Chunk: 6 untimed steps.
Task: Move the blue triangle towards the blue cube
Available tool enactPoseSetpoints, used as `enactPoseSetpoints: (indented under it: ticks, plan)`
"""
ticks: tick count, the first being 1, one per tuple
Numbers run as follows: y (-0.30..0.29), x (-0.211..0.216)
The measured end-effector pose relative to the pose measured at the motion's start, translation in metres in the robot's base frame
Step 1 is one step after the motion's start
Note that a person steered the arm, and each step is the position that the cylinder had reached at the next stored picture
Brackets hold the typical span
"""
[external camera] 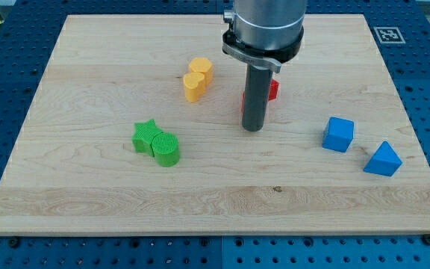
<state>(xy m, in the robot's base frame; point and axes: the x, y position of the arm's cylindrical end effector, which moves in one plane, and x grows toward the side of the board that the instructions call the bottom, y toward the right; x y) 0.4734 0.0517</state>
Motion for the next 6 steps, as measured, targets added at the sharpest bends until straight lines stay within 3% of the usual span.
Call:
enactPoseSetpoints:
  ticks: [2,4,6]
  plan:
    - [0.027,0.062]
    - [0.122,0.110]
    - [0.241,0.124]
